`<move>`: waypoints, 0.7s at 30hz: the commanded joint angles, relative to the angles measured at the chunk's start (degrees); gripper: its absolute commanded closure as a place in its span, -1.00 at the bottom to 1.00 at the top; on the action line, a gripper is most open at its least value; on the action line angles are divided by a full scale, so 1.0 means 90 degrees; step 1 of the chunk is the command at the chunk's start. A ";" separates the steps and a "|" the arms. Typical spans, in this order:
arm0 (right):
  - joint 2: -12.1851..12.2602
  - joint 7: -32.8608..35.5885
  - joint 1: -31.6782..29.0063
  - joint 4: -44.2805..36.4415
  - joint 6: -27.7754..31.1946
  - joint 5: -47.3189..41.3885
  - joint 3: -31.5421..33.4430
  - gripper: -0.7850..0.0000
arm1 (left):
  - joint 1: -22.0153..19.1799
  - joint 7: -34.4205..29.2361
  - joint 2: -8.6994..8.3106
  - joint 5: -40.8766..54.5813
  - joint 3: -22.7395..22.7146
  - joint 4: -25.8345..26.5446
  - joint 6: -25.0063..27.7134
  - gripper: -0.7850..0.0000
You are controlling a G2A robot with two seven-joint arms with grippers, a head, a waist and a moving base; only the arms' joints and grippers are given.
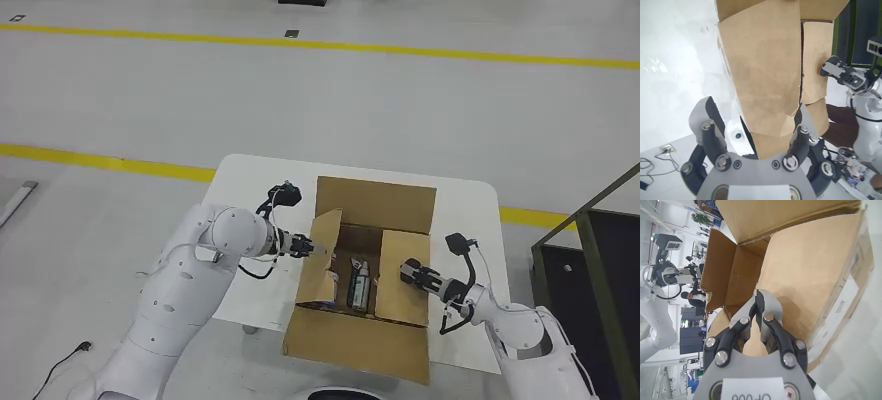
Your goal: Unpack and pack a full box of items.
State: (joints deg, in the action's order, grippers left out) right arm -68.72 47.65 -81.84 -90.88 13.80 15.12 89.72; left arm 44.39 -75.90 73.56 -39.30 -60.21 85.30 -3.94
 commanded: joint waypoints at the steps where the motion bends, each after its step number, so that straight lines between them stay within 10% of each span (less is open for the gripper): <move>1: 0.0015 -0.0014 -0.0023 0.0005 -0.0001 -0.0026 0.0023 1.00 | 0.0104 0.0289 -0.0028 -0.0549 0.0188 0.0030 0.0465 1.00; 21: 0.0098 -0.0114 0.0178 0.0384 -0.0027 -0.0189 -0.0272 1.00 | 0.0346 0.1746 0.0048 -0.0208 0.0739 -0.0169 0.1751 1.00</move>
State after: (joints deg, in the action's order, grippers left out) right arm -67.87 46.69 -80.29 -87.49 13.57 13.48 87.33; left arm 47.94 -60.34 73.86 -41.53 -54.00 84.45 11.70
